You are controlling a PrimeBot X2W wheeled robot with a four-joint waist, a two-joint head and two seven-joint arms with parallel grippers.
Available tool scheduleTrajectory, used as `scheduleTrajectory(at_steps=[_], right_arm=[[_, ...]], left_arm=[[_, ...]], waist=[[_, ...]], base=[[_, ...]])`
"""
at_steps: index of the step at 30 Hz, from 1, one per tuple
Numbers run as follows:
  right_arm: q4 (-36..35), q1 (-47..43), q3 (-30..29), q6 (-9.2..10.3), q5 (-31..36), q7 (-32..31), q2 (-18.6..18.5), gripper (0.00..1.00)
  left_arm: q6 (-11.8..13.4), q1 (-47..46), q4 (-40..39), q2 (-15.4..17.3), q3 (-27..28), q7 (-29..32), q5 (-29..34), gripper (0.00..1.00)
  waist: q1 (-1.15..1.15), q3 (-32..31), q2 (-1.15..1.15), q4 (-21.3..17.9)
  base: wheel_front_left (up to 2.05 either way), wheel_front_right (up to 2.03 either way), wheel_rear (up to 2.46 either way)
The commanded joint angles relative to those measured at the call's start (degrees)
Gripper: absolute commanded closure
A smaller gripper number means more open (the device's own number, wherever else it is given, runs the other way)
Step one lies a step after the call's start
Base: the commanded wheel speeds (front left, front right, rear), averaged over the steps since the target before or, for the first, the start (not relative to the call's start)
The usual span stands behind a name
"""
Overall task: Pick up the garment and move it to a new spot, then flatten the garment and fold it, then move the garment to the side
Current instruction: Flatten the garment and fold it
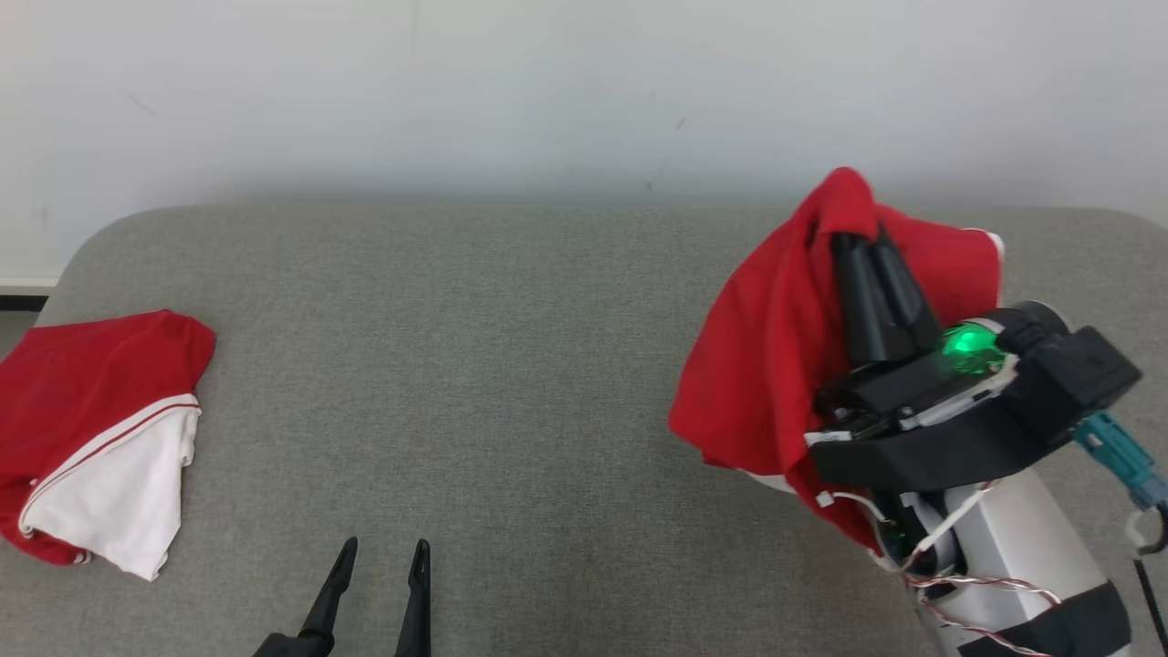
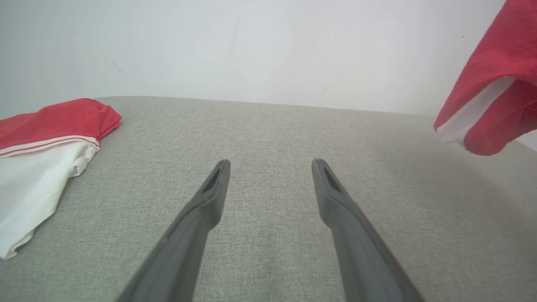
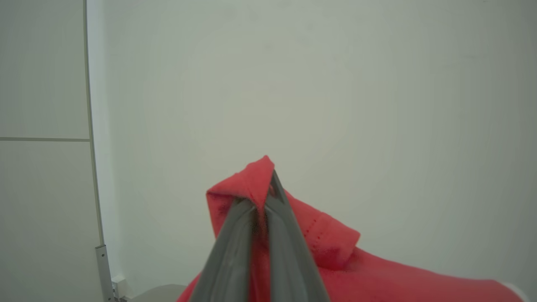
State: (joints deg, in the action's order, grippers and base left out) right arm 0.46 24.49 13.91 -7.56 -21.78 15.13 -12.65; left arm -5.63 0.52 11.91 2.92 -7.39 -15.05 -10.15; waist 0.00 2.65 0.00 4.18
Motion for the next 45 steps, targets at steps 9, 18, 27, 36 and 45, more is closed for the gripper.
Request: scheduleTrajectory(at_steps=[9, 18, 27, 36, 45], right_arm=[[3.79, 4.51, 5.47, 0.13, 0.8, 0.01, 1.97, 1.0], [27.33, 4.92, -4.04, 0.12, 9.45, 0.02, 1.27, 1.0], [36.92, 5.99, -12.05, 0.13, 13.61, 0.0, 1.49, 0.0], [27.94, -1.28, -5.88, 0.13, 11.74, 0.01, 3.38, 0.0], [26.62, -6.81, 8.52, 0.12, 7.64, 0.01, 5.32, 0.0]], left_arm=[[0.0, -0.34, 0.46, -0.02, -1.55, -0.2, -1.06, 0.0], [0.57, -0.91, 0.55, -0.03, -3.11, -0.2, -1.97, 0.0], [1.18, -2.26, 0.53, -0.03, -4.09, -0.2, -1.95, 0.0], [1.26, -3.1, 0.83, -0.03, -4.49, -0.2, -2.07, 0.0], [0.96, -3.01, 1.42, -0.03, -4.71, -0.2, -2.35, 0.0]], waist=[[0.0, 1.21, 0.0, 5.09], [0.0, 3.48, 0.0, 7.66], [0.0, 5.63, 0.0, 5.89], [0.0, 5.64, 0.0, 3.49], [0.0, 5.23, 0.0, 3.36]], base=[[0.0, 0.0, 0.0], [0.0, 0.0, 0.0], [0.0, 0.0, 0.0], [0.0, 0.0, 0.0], [0.0, 0.0, 0.0]])
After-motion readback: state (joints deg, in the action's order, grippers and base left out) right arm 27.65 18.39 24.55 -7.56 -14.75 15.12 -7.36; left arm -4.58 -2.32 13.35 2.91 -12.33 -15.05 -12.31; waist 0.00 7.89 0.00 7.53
